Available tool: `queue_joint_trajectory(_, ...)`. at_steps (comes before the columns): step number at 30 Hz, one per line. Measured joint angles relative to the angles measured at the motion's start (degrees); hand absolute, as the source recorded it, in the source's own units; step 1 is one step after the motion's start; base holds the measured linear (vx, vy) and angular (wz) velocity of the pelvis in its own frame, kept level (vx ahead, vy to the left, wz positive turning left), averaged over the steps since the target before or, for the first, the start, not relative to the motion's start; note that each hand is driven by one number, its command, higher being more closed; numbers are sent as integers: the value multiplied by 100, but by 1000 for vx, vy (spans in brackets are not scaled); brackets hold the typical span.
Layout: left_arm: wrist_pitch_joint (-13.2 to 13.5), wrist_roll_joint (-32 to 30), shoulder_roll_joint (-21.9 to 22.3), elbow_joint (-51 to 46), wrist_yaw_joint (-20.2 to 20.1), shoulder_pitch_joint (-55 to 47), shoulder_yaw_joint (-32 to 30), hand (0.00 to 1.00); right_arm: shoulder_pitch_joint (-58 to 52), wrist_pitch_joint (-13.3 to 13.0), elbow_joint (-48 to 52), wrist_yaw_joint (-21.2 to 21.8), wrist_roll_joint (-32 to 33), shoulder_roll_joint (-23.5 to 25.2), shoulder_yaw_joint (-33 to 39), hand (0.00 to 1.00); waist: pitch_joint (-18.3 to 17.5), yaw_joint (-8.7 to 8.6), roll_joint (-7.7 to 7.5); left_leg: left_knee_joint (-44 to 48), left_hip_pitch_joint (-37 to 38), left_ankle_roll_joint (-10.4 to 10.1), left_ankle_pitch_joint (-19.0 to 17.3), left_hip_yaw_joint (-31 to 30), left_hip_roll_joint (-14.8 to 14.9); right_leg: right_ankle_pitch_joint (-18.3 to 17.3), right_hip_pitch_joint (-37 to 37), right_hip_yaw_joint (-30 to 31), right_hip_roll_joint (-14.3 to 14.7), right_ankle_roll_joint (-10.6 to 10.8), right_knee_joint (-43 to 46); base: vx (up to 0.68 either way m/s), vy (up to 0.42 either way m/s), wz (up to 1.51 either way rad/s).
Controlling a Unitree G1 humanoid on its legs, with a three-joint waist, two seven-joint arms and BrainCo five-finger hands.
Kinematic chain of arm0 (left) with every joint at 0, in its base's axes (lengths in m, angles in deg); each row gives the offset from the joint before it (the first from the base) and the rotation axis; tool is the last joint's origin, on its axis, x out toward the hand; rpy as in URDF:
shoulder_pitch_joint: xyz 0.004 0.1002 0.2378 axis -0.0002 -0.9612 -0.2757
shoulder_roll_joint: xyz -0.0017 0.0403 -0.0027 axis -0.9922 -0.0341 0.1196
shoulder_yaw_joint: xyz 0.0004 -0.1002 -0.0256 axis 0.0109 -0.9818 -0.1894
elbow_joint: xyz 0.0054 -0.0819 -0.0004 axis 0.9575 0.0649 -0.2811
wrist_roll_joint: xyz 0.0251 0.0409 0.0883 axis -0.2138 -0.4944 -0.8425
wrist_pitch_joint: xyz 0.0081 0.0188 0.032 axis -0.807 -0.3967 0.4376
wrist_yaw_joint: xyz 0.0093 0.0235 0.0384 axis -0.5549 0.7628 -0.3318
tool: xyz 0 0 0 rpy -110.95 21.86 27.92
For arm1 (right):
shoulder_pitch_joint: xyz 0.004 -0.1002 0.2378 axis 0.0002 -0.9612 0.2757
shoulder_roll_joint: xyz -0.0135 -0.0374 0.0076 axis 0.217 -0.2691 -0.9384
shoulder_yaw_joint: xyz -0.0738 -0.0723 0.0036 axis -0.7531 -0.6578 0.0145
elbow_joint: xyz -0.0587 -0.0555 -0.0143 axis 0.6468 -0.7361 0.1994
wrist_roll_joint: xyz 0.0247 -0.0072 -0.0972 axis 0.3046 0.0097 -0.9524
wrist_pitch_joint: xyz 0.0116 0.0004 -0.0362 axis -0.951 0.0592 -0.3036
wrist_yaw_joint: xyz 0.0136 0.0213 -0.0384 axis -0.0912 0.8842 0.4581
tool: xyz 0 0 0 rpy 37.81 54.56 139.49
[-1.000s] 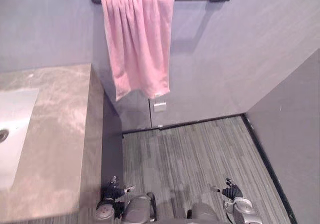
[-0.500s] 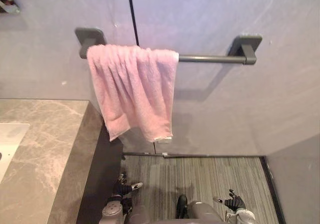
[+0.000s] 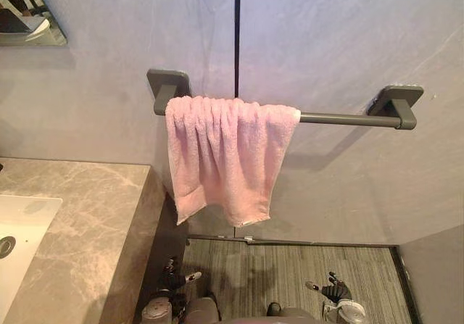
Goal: Organize washtable
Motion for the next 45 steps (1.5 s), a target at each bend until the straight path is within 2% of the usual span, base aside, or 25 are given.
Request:
queue_joint_trajectory(5, -2, 1, -18, 38, 2, -7, 50, 0, 21, 2, -218, 0, -35, -107, -50, 0, -35, -36, -7, -372, 132, -27, 195, -14, -5, 36, 9, 12, 51, -28, -57, 6, -43, -2)
queue_joint_trajectory(8, -1, 1, -53, -107, 17, -34, 53, 0, 75, -1, -218, 0, -37, -182, -66, 0, -43, -139, -5, -482, 169, -17, 258, -35, -4, 112, 22, 25, 77, -44, -126, -12, 1, -3)
queue_joint_trajectory(10, 0, 5, -74, -525, 47, -133, 66, 0, 73, -4, -218, -2, -37, -226, -99, 0, -97, -138, -1, -629, 215, 4, 343, -38, -14, 213, 21, 80, 95, -55, -226, -41, 14, -10)
queue_joint_trajectory(15, 84, 56, -77, -2336, 160, -417, 135, 0, 49, -25, -161, -7, -37, -311, -255, 0, -127, -144, 10, -840, 209, 83, 548, -122, -122, 368, 20, 35, 18, -11, -398, -84, 33, 7)
queue_joint_trajectory(16, 168, 60, -77, -2769, 200, -526, 127, 0, 51, -34, -161, -7, -37, -316, -270, 0, -130, -140, 15, -859, 215, 97, 565, -149, -147, 384, 2, 33, -2, 8, -404, -104, 43, 7)
queue_joint_trajectory(19, 282, 148, -68, -3423, 270, -751, 92, 0, 45, -42, -154, -8, -43, -323, -268, 0, -167, -135, 23, -995, 280, 97, 621, -229, -209, 403, 25, 26, -37, 39, -459, -75, 34, 5)
queue_joint_trajectory(25, 319, 303, -65, -4170, 393, -1010, 45, 0, -5, -42, -76, -7, -57, -322, -269, 0, -176, -126, 19, -1029, 310, 90, 642, -351, -238, 419, 88, -6, -40, 58, -522, -23, 5, 4)
queue_joint_trajectory(34, 573, 470, -139, -4986, 369, -931, 49, 0, 50, -55, 53, 5, -59, -336, -336, 0, -289, -133, 57, -1032, 335, 95, 641, -445, -228, 436, 166, -2, -1, 49, -627, 38, -11, -1)
queue_joint_trajectory(40, 650, 511, -561, -5153, 345, -702, 52, 0, 116, -58, 57, 17, -128, -523, -519, 0, -296, -159, 69, -1047, 413, 98, 636, -436, -211, 453, 227, 41, 17, 30, -667, -17, -7, -4)
queue_joint_trajectory(45, 674, 512, -725, -5215, 272, -591, 51, 0, 125, -58, 58, 25, -177, -620, -543, 0, -298, -168, 73, -1062, 443, 98, 636, -384, -207, 493, 218, 123, 24, 31, -689, -30, 3, -7)
